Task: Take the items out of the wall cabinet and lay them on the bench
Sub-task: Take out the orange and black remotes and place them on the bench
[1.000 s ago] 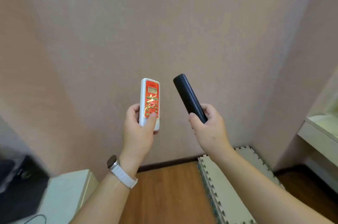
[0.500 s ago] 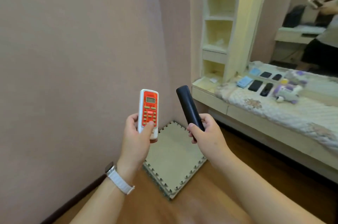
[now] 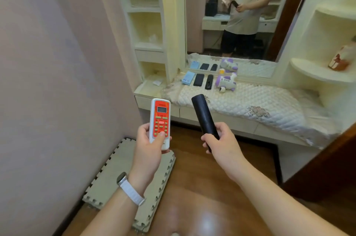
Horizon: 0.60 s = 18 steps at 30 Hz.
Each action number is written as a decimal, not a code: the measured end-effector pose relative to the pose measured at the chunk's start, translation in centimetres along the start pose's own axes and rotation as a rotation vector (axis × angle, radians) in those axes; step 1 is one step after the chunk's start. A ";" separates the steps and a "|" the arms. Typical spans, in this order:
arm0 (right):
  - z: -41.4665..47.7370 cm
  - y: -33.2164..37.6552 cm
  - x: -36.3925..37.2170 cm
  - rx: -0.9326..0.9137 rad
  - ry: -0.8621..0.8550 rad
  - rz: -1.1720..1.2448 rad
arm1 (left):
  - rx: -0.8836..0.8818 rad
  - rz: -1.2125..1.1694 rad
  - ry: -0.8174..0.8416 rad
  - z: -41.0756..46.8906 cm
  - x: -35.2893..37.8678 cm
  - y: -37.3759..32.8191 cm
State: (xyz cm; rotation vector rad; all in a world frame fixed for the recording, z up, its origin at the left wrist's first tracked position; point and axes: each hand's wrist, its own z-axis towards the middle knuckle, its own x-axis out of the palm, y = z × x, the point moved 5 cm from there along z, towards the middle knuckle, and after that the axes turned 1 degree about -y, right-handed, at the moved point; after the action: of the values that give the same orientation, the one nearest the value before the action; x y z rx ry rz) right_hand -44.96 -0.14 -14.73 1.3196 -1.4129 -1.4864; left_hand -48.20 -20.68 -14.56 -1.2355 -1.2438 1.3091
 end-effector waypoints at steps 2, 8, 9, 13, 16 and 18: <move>2.0 0.3 0.2 0.019 -0.050 -0.024 | 0.001 -0.020 0.044 2.7 0.7 0.3; 6.8 1.0 1.3 0.025 -0.189 -0.110 | -0.034 -0.046 0.167 10.0 2.2 2.3; 7.4 0.8 1.4 0.028 -0.213 -0.126 | -0.037 -0.046 0.199 11.2 2.8 2.7; 8.8 0.0 0.4 0.076 -0.295 -0.166 | -0.066 -0.038 0.299 14.1 5.7 3.9; 10.0 -0.6 -1.1 0.117 -0.348 -0.178 | -0.084 -0.033 0.374 15.7 8.5 4.5; 11.0 -1.3 -2.2 0.129 -0.378 -0.169 | -0.095 -0.030 0.407 16.6 10.4 4.7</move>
State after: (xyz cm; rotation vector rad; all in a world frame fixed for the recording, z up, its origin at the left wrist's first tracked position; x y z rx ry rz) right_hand -54.72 5.15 -16.70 1.3088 -1.6911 -1.8580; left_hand -65.48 -11.94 -20.23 -1.4589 -1.0331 0.9239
